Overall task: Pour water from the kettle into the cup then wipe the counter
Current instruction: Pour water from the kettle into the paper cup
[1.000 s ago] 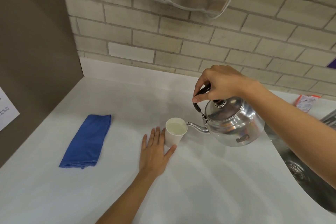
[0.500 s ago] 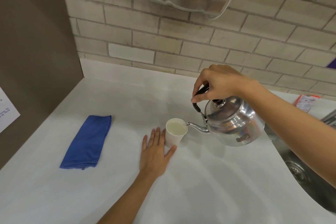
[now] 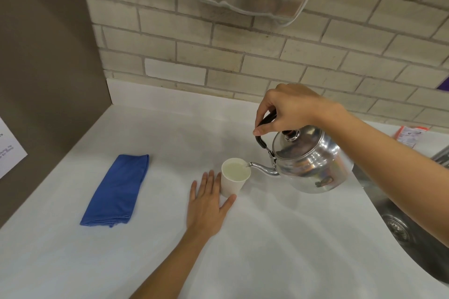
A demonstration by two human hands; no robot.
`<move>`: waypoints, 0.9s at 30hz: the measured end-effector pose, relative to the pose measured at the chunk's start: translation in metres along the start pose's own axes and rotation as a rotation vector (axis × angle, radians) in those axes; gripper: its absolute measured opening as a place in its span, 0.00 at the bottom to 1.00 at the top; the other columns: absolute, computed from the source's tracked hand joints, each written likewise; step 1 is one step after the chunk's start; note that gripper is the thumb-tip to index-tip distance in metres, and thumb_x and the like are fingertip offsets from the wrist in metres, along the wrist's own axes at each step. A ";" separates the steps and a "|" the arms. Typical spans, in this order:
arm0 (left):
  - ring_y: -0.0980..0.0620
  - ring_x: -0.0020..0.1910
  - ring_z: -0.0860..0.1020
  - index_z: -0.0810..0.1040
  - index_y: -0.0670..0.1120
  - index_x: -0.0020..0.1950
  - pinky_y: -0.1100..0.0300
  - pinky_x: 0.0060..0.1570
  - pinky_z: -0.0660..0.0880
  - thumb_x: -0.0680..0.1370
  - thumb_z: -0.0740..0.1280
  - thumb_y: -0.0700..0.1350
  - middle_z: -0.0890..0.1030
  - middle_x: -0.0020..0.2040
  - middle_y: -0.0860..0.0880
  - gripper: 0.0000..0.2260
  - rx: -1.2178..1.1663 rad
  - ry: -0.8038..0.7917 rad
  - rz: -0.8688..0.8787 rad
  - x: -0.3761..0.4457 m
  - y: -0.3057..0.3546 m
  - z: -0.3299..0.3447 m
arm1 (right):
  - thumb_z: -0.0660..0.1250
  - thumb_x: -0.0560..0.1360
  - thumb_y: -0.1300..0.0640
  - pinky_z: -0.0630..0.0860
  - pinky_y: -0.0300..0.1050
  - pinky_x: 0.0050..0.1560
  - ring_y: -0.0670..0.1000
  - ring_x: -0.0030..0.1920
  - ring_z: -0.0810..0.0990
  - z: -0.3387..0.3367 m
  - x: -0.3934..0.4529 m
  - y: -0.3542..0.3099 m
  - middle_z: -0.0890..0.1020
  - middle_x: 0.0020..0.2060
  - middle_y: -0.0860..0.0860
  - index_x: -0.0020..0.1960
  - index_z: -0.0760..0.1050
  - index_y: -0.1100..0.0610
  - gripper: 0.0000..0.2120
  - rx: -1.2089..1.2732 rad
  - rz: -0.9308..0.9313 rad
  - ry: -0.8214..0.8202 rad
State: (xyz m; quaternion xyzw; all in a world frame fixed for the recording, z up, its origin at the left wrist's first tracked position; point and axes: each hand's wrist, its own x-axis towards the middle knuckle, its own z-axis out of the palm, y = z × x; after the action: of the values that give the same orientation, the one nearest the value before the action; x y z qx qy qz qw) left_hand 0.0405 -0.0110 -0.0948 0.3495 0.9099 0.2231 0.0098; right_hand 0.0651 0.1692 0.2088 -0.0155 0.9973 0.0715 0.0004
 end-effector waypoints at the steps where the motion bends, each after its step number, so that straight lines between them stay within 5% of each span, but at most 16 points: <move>1: 0.53 0.80 0.45 0.44 0.48 0.80 0.52 0.76 0.37 0.77 0.40 0.69 0.50 0.81 0.49 0.37 0.001 0.000 0.000 0.000 0.000 0.000 | 0.71 0.66 0.31 0.68 0.41 0.32 0.41 0.34 0.77 0.000 0.000 0.000 0.79 0.29 0.38 0.43 0.84 0.39 0.15 0.002 0.001 0.003; 5: 0.53 0.80 0.45 0.44 0.48 0.80 0.52 0.77 0.37 0.77 0.40 0.68 0.50 0.82 0.49 0.37 0.004 -0.003 0.002 0.000 0.000 -0.001 | 0.70 0.65 0.30 0.69 0.42 0.33 0.43 0.33 0.78 0.001 -0.004 0.006 0.81 0.29 0.43 0.43 0.84 0.39 0.16 0.059 0.020 0.007; 10: 0.54 0.80 0.45 0.44 0.48 0.80 0.52 0.77 0.37 0.77 0.39 0.69 0.50 0.82 0.50 0.37 0.005 -0.005 0.001 0.000 -0.001 0.000 | 0.73 0.65 0.32 0.67 0.42 0.35 0.31 0.37 0.76 0.012 -0.018 0.023 0.79 0.29 0.31 0.42 0.85 0.38 0.12 0.288 0.125 -0.011; 14: 0.54 0.80 0.45 0.45 0.48 0.80 0.52 0.76 0.38 0.78 0.43 0.68 0.50 0.81 0.50 0.36 0.002 0.001 0.001 0.000 -0.001 0.002 | 0.75 0.66 0.36 0.77 0.53 0.47 0.49 0.40 0.83 0.025 -0.027 0.041 0.86 0.34 0.48 0.41 0.86 0.46 0.14 0.509 0.177 -0.007; 19: 0.55 0.80 0.45 0.46 0.48 0.80 0.52 0.77 0.39 0.79 0.44 0.67 0.51 0.81 0.50 0.35 0.000 0.007 0.001 0.000 -0.001 0.001 | 0.77 0.69 0.46 0.68 0.35 0.38 0.40 0.27 0.74 0.040 -0.032 0.069 0.80 0.25 0.45 0.35 0.84 0.52 0.10 0.738 0.224 0.018; 23: 0.55 0.80 0.45 0.47 0.48 0.80 0.53 0.77 0.39 0.79 0.46 0.66 0.51 0.81 0.51 0.35 -0.009 0.005 -0.005 0.000 0.000 0.000 | 0.76 0.72 0.51 0.66 0.25 0.30 0.38 0.23 0.73 0.050 -0.029 0.092 0.76 0.20 0.41 0.26 0.81 0.45 0.16 0.800 0.260 0.040; 27: 0.56 0.80 0.45 0.48 0.48 0.80 0.53 0.77 0.39 0.79 0.45 0.67 0.52 0.81 0.51 0.35 -0.002 0.000 -0.012 0.000 0.001 -0.001 | 0.76 0.72 0.50 0.66 0.30 0.33 0.38 0.25 0.72 0.063 -0.019 0.117 0.74 0.20 0.41 0.29 0.81 0.49 0.14 0.801 0.337 0.055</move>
State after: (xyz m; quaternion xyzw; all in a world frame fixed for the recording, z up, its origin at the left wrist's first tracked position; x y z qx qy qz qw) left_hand 0.0405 -0.0107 -0.0938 0.3439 0.9118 0.2242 0.0114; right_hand 0.0808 0.2950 0.1629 0.1471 0.9345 -0.3226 -0.0318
